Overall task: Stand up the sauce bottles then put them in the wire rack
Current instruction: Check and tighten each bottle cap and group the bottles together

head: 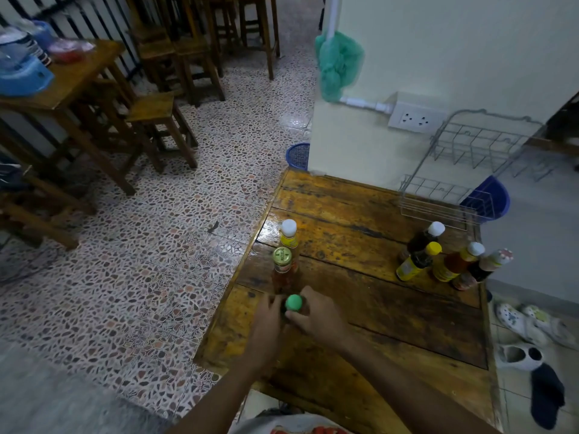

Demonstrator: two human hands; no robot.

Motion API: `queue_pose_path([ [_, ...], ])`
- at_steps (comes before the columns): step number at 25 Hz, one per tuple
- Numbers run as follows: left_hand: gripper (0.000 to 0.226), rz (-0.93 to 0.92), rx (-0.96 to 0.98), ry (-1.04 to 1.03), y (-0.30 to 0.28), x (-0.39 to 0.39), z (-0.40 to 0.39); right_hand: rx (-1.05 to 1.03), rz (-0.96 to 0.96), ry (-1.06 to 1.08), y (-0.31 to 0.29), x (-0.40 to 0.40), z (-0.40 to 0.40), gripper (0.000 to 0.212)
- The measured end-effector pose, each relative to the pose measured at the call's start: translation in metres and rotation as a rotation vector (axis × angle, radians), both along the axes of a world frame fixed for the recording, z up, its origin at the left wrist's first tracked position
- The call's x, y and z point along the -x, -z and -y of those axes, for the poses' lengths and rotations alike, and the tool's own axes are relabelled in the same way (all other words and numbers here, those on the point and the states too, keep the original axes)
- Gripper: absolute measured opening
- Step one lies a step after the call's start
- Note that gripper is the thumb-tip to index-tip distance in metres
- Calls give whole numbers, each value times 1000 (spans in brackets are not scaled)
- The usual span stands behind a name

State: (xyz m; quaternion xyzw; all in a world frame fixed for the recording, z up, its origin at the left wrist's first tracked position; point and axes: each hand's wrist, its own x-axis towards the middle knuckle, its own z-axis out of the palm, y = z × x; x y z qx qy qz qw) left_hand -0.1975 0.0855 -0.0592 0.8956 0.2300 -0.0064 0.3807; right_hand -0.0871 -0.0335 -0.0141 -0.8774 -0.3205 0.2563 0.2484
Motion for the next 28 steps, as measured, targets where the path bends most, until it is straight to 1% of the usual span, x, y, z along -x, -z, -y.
queue_pose_path([
  [1, 51, -7, 2, -65, 1, 0, -6, -32, 24, -30, 2, 4, -6, 27],
  [3, 53, -14, 78, -178, 2, -2, -14, -73, 53, -70, 6, 8, -13, 21],
  [5, 51, 16, 125, -242, 4, -4, -21, -41, 74, -115, 10, 10, -19, 37],
  [7, 50, 36, 140, -259, 5, -7, -25, 4, 81, -127, 12, 10, -23, 49],
  [9, 47, 22, 146, -256, 5, -11, -27, 20, 80, -124, 13, 10, -24, 52],
  [11, 49, -6, 149, -245, 5, -15, -25, 13, 63, -116, 14, 9, -22, 53],
  [15, 45, -31, 164, -265, 5, -18, -24, 36, 25, -129, 15, 6, -14, 59],
  [17, 50, -114, 177, -287, 9, -14, -22, 49, 4, -126, 16, 6, -9, 58],
  [19, 54, -263, 137, -304, 13, -11, -14, 43, -10, -84, 14, 1, 1, 56],
  [21, 51, -348, 91, -250, 17, -10, 8, 26, -11, -14, 8, -12, 21, 54],
  [23, 46, -395, 57, -123, 16, -14, 35, 17, 10, 40, -1, -32, 46, 52],
  [24, 49, -420, 47, -73, 15, -21, 50, 19, 27, 66, -7, -44, 60, 51],
  [26, 57, -424, 80, -21, 15, -47, 79, 30, 82, 134, -22, -70, 90, 49],
  [28, 59, -365, 104, 17, 8, -86, 105, 32, 212, 198, -37, -98, 120, 44],
])
